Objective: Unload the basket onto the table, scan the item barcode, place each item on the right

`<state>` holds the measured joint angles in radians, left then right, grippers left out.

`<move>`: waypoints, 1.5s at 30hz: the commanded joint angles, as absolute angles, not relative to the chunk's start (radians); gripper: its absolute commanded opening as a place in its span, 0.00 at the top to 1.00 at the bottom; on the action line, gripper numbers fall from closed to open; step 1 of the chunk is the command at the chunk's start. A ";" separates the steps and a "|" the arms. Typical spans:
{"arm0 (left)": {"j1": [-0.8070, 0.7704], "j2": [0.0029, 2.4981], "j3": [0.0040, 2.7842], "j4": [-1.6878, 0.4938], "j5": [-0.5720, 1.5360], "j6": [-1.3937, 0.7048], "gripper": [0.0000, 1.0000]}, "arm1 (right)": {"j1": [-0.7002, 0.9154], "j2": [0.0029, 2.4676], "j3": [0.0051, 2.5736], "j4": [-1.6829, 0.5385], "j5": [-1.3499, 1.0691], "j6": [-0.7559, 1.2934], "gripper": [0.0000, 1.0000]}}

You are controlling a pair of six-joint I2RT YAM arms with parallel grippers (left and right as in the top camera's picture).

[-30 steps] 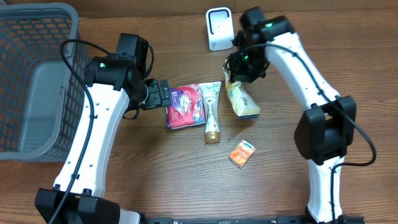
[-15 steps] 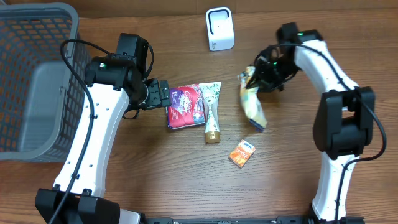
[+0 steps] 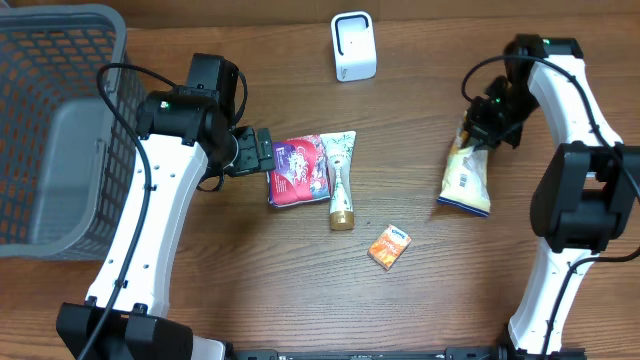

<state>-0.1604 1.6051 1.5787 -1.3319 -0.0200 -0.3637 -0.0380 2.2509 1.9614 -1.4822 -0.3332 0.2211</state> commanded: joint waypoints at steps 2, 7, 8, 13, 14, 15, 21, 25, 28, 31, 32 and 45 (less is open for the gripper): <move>-0.163 1.604 1.586 -1.330 -0.030 -0.374 0.00 | 0.053 2.233 2.074 -1.494 -0.583 0.128 0.96; -0.163 1.604 1.586 -1.330 -0.030 -0.374 0.00 | 0.095 2.233 2.109 -1.465 -1.069 0.034 0.96; -0.163 1.604 1.586 -1.330 -0.030 -0.374 0.00 | 0.100 2.233 2.107 -1.454 -1.121 0.027 0.96; -0.163 1.604 1.586 -1.331 -0.030 -0.374 0.00 | 0.137 2.235 2.052 -1.383 -1.192 0.031 0.96; -0.163 1.604 1.586 -1.331 -0.030 -0.374 0.00 | 0.143 2.235 2.032 -1.369 -1.192 0.046 0.96; -0.163 1.604 1.586 -1.331 -0.030 -0.374 0.00 | 0.152 2.235 1.989 -1.328 -1.192 0.076 0.96; -0.163 1.604 1.586 -1.331 -0.030 -0.374 0.00 | 0.157 2.235 1.801 -1.108 -1.246 0.231 0.96; -0.163 1.604 1.586 -1.330 -0.030 -0.374 0.00 | 0.156 2.235 1.697 -1.005 -1.075 0.321 0.92; -0.163 1.604 1.586 -1.330 -0.030 -0.374 0.00 | 0.150 2.228 1.714 -1.104 -0.663 0.376 0.87; -0.163 1.604 1.586 -1.330 -0.030 -0.374 0.00 | 0.136 2.221 1.787 -1.241 -0.389 0.379 0.74; -0.163 1.604 1.586 -1.331 -0.030 -0.374 0.00 | 0.133 2.220 1.804 -1.265 -0.351 0.379 0.71; -0.163 1.604 1.586 -1.331 -0.030 -0.374 0.00 | 0.113 2.220 2.175 -1.661 0.028 0.379 0.00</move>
<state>-0.1604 1.6051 1.5787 -1.3319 -0.0204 -0.3637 0.1192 2.2459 2.1441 -1.6527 -0.0498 0.3733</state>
